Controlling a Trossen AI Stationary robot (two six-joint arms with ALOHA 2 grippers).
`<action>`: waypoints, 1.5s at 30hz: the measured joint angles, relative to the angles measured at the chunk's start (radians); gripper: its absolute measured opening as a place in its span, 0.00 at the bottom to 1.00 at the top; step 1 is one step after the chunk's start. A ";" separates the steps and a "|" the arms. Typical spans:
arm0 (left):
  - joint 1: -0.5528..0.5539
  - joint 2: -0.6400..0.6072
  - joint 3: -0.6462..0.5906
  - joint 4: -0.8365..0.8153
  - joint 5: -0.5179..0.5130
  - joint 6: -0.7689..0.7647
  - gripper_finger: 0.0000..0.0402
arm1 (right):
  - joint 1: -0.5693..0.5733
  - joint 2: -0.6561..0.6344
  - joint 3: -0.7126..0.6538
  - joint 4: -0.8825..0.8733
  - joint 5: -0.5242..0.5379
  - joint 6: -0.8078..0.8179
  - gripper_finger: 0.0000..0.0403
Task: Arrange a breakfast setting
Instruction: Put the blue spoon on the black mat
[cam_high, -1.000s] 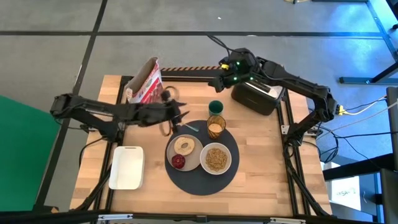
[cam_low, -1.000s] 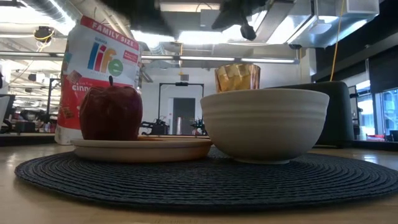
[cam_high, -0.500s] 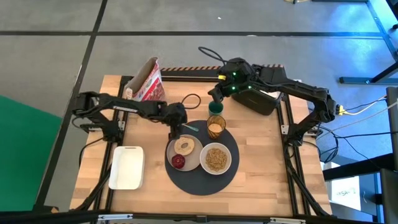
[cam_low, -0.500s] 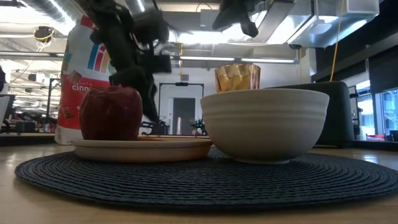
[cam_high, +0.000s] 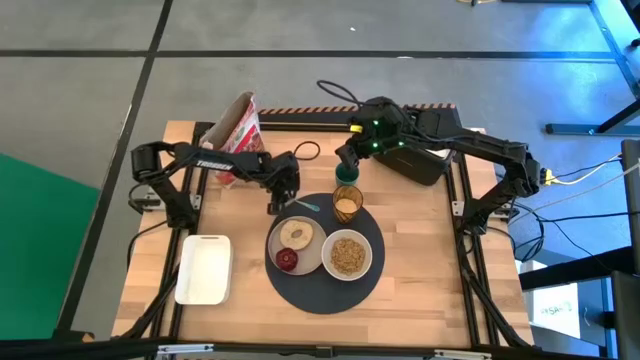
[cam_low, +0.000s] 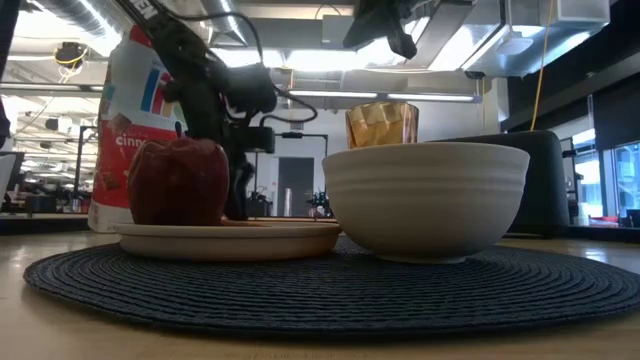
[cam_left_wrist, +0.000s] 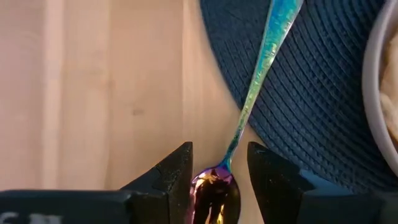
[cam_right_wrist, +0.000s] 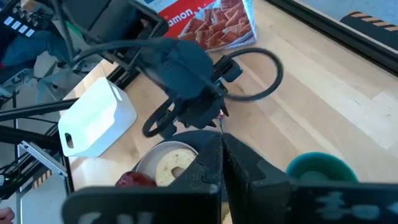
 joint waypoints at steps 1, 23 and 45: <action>0.009 0.006 0.000 0.000 0.024 0.014 0.36 | 0.000 0.000 0.000 -0.003 0.000 -0.001 0.00; 0.018 0.009 -0.012 0.053 0.098 0.173 0.22 | -0.003 0.000 0.000 -0.023 0.000 -0.037 0.00; 0.023 0.004 -0.144 0.213 0.066 0.224 0.19 | -0.003 0.000 0.001 -0.023 -0.007 -0.052 0.00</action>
